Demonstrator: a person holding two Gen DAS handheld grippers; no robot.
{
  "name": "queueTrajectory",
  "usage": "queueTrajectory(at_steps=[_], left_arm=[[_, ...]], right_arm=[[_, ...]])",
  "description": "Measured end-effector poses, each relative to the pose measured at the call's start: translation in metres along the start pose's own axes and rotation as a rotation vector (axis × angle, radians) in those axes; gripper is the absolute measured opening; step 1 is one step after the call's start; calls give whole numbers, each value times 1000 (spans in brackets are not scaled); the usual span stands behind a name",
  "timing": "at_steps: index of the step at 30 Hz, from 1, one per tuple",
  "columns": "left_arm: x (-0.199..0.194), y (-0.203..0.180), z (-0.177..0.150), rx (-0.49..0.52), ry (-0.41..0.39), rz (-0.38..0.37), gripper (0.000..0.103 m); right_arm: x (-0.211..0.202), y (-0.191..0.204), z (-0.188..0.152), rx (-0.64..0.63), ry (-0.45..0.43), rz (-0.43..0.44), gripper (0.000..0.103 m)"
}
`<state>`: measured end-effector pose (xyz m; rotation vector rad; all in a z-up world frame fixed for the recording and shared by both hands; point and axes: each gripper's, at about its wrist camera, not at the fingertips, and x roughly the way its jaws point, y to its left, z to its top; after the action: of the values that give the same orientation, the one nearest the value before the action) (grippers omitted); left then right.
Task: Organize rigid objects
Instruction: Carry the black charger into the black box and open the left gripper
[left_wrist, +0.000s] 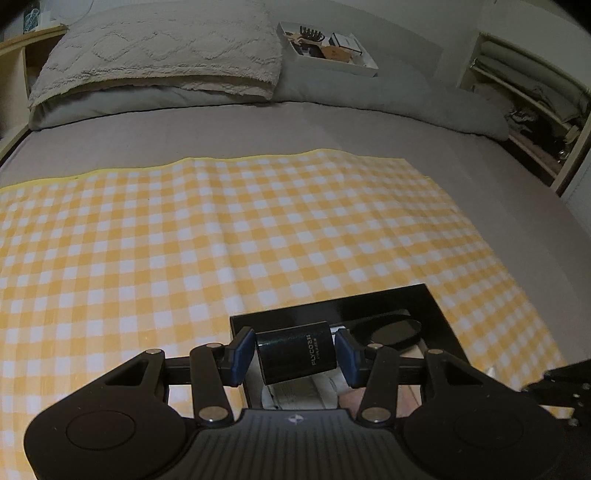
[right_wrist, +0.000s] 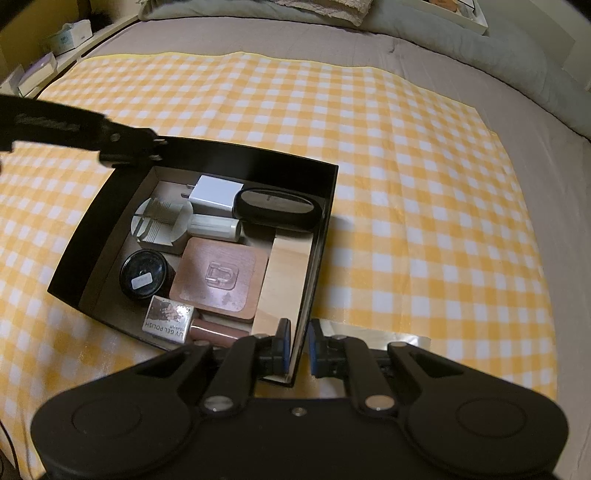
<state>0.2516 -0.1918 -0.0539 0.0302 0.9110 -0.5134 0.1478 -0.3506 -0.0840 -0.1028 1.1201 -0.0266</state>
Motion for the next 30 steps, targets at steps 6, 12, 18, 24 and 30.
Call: queueTrajectory(at_steps=[6, 12, 18, 24, 30], left_arm=[[16, 4, 3, 5, 10, 41, 50], [19, 11, 3, 12, 8, 48, 66], [12, 10, 1, 22, 28, 33, 74], [2, 4, -5, 23, 36, 26, 92], [-15, 2, -12, 22, 30, 28, 102]], right_arm=[[0, -1, 1, 3, 0, 8, 10], [1, -1, 1, -1, 3, 5, 9], [2, 1, 2, -2, 3, 4, 9], [2, 1, 2, -2, 3, 4, 9], [4, 1, 3, 4, 1, -3, 9]])
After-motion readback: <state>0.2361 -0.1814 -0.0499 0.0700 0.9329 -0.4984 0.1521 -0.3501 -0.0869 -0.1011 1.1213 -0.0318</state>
